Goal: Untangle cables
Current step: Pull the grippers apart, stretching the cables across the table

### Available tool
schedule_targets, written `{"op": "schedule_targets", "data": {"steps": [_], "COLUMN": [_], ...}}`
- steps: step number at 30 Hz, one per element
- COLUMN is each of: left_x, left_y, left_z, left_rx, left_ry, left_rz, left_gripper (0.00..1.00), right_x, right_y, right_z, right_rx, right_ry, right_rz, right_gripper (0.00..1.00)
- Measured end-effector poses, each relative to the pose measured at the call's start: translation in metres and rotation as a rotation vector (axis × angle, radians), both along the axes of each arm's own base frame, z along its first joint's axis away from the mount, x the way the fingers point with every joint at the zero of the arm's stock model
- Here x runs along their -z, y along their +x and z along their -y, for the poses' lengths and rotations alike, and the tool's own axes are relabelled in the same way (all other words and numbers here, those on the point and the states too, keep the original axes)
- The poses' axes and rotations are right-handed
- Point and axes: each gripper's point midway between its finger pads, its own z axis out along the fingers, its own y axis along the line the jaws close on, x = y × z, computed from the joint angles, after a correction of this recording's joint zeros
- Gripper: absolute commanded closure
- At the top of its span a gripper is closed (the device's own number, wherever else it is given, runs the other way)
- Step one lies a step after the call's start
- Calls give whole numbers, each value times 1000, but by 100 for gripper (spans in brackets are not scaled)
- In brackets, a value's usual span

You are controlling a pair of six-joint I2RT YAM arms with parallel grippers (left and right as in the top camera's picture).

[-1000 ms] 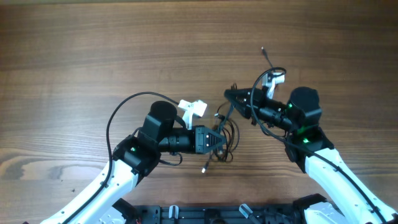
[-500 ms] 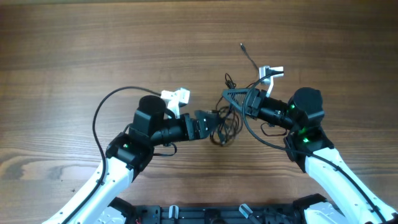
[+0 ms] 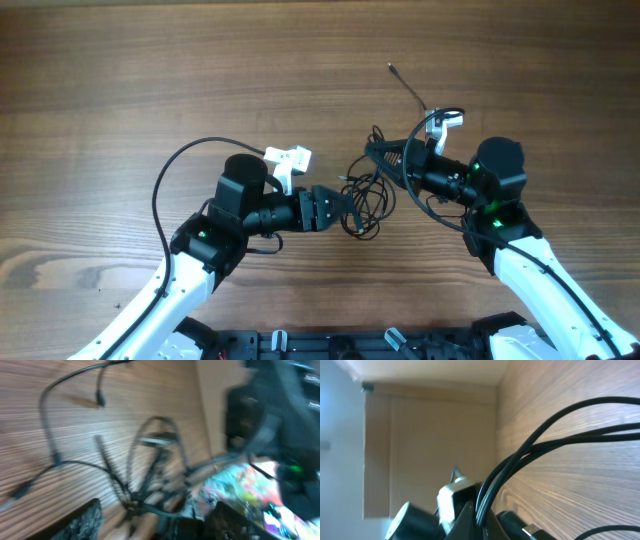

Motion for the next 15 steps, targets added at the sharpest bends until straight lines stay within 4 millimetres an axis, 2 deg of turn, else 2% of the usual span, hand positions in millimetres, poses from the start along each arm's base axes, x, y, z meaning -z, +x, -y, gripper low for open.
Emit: {"op": "schedule_targets", "data": {"steps": [3, 9, 12, 15], "left_x": [4, -5, -8, -8], "left_y": [9, 21, 21, 12], "left_z": [-6, -6, -3, 7], "left_rx": [-65, -105, -99, -62], "left_ry": [30, 10, 3, 1], "left_rz": [0, 53, 66, 66], "left_gripper": [31, 31, 34, 38], "right_x": [-9, -10, -10, -12], "right_y": [-7, -18, -20, -19], "right_z": [-4, -9, -9, -9], "right_rx": [-56, -130, -140, -141], "right_ry": [7, -13, -22, -22], "right_rz": [60, 129, 150, 169], "right_gripper": [96, 95, 95, 96]}}
